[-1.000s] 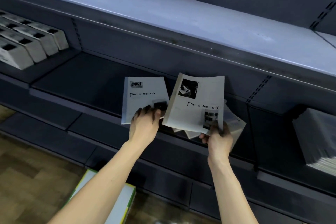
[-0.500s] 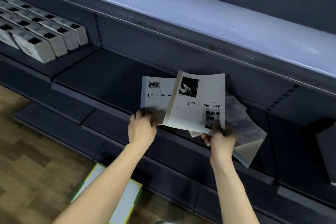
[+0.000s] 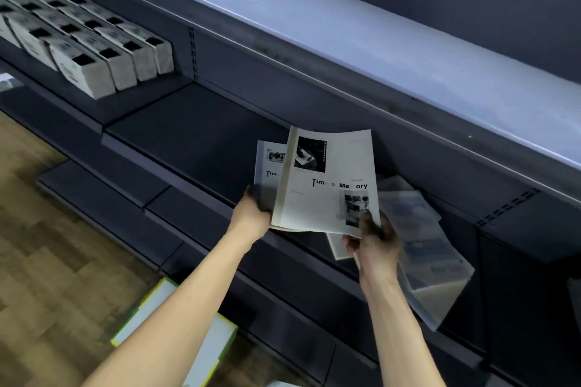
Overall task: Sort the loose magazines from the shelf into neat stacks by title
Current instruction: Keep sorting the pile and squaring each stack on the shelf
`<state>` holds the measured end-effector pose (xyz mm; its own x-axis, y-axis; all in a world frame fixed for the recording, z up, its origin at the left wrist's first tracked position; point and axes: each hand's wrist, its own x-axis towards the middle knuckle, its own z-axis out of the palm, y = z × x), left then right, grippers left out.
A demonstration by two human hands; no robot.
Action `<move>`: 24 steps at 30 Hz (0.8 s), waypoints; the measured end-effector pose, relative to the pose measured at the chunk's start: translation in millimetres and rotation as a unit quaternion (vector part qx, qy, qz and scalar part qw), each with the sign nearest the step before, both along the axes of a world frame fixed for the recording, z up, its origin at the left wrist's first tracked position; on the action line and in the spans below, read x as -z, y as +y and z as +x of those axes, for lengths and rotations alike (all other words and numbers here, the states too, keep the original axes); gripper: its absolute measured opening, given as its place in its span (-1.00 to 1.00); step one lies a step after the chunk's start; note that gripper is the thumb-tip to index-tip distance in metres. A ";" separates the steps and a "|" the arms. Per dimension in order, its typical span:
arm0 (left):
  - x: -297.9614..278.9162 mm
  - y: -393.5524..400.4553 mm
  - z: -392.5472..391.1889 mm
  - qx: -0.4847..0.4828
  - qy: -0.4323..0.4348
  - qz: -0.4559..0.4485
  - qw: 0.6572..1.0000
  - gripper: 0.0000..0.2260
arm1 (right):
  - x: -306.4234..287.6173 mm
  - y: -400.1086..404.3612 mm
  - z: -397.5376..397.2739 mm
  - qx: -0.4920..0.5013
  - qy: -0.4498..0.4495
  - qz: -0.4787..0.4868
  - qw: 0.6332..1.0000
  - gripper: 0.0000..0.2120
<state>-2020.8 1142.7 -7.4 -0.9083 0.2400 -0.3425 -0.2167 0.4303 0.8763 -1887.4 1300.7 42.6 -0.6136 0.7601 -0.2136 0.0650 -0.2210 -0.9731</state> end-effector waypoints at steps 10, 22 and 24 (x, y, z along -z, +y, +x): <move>2.9 -43.7 10.6 0.005 -0.054 0.016 0.998 -0.60 | 28.9 -19.2 -22.2 -0.082 -0.114 0.020 0.990 -0.84; 2.5 -44.1 21.3 0.033 -0.037 -0.049 0.998 -0.53 | 62.6 -21.2 -14.9 -0.172 -0.330 0.402 0.837 -0.50; 2.1 -46.8 20.6 0.038 -0.039 -0.060 0.997 -0.56 | 66.8 -24.5 -9.9 -0.169 -0.340 0.430 0.819 -0.37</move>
<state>-2000.2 1095.9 -9.5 -0.8586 0.2606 -0.4414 -0.2448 0.5480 0.7998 -1897.4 1276.2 -24.2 -0.7810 0.6209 -0.0678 0.5728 0.6689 -0.4738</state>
